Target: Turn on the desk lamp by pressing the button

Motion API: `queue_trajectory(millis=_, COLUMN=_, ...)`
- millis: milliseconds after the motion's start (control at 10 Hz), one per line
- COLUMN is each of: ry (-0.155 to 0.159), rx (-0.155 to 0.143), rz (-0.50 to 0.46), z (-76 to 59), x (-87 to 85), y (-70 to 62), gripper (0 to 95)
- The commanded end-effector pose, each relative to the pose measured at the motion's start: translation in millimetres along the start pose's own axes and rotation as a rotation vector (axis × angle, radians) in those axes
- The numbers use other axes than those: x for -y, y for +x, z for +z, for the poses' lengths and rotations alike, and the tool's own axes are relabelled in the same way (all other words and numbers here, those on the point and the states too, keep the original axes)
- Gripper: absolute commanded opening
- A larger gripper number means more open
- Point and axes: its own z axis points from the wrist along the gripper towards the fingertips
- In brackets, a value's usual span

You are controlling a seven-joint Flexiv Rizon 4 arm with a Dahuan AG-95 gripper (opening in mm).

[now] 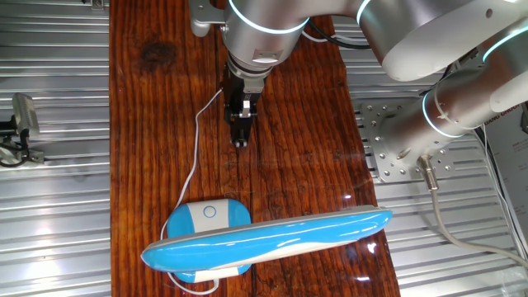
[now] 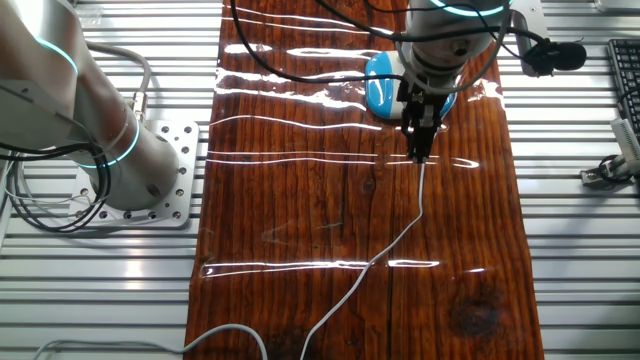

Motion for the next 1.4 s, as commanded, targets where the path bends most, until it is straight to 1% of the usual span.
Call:
queue_trajectory(millis=100, ry=-0.041, rx=0.048, rz=0.071, z=0.0, x=0.0, y=0.1, gripper=0.0)
queue_trajectory(millis=1400, ry=-0.043, rx=0.044, rz=0.071, z=0.0, x=0.0, y=0.1, gripper=0.0)
